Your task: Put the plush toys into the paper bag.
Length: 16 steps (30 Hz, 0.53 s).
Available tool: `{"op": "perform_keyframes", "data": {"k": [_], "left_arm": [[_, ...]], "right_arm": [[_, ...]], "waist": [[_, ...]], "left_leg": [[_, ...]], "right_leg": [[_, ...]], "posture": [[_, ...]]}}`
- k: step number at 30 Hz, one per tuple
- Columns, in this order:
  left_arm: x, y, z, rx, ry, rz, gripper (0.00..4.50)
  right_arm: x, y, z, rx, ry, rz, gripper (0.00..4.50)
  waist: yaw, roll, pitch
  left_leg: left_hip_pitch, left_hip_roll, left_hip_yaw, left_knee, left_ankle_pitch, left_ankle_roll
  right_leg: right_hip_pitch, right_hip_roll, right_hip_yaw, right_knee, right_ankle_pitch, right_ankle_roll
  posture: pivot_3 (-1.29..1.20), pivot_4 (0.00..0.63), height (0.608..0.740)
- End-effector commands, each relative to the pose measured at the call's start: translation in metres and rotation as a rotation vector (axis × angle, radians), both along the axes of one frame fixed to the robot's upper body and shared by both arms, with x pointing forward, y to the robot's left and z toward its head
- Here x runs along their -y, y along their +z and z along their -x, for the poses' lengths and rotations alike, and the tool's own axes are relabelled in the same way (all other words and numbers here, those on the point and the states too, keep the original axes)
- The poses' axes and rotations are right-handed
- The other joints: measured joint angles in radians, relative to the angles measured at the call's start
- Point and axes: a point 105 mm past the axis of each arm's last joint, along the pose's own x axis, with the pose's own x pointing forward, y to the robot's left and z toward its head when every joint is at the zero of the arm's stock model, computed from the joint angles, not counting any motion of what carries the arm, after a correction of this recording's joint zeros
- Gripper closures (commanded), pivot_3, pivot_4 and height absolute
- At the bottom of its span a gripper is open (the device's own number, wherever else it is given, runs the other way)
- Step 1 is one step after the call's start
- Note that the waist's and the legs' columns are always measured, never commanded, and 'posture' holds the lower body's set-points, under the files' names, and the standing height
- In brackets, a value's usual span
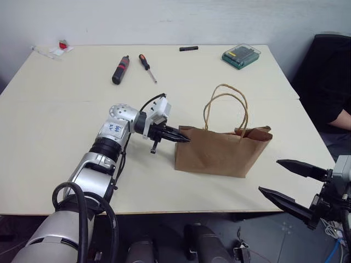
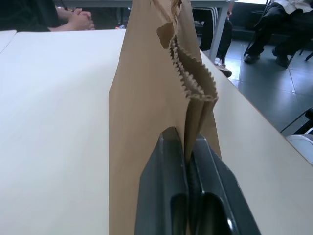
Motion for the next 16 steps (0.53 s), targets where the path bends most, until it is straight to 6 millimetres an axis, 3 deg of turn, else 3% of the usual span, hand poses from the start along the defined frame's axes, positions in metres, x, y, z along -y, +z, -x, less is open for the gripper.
{"op": "perform_keyframes", "data": {"k": [1, 4, 11, 13, 16], "left_arm": [[-0.027, 0.012, 0.012, 0.005, -0.045, -0.028, 3.25], [-0.060, 0.031, 0.023, -0.022, 0.064, 0.001, 2.29], [-0.144, 0.085, 0.088, -0.165, 0.320, 0.071, 0.09], [-0.156, 0.101, 0.097, -0.157, 0.387, 0.103, 0.04], [-0.157, 0.111, 0.103, -0.134, 0.424, 0.142, 0.04]], "right_arm": [[0.007, 0.008, -0.003, 0.020, 0.016, 0.024, 0.00], [0.016, 0.011, -0.008, 0.008, 0.038, 0.034, 0.00], [0.040, 0.031, -0.019, -0.017, 0.087, 0.002, 0.00], [0.047, 0.041, -0.025, -0.007, 0.089, -0.030, 0.00], [0.056, 0.049, -0.036, 0.003, 0.082, -0.058, 0.00]], "waist": [[-0.004, 0.000, 0.000], [-0.009, 0.000, 0.000], [-0.013, -0.001, 0.001], [-0.003, -0.001, 0.001], [0.008, -0.001, 0.001]], "left_leg": [[0.000, 0.000, 0.000, 0.000, 0.000, 0.000], [0.000, 0.001, 0.000, 0.000, 0.000, 0.000], [0.000, 0.002, -0.001, 0.000, 0.000, 0.000], [0.000, 0.001, -0.001, 0.001, -0.001, 0.001], [0.001, -0.001, -0.001, 0.002, -0.001, 0.002]], "right_leg": [[0.000, 0.000, 0.000, 0.000, 0.000, 0.000], [-0.001, 0.000, 0.000, 0.001, 0.000, 0.000], [-0.002, -0.002, -0.001, 0.001, -0.001, -0.001], [-0.001, -0.003, -0.002, 0.001, -0.001, -0.001], [0.001, -0.004, -0.002, 0.001, 0.000, 0.000]], "posture": [[0.00, 0.150, 0.740], [0.00, 0.150, 0.740], [0.00, 0.150, 0.740], [0.00, 0.150, 0.740], [0.00, 0.150, 0.740]]}}
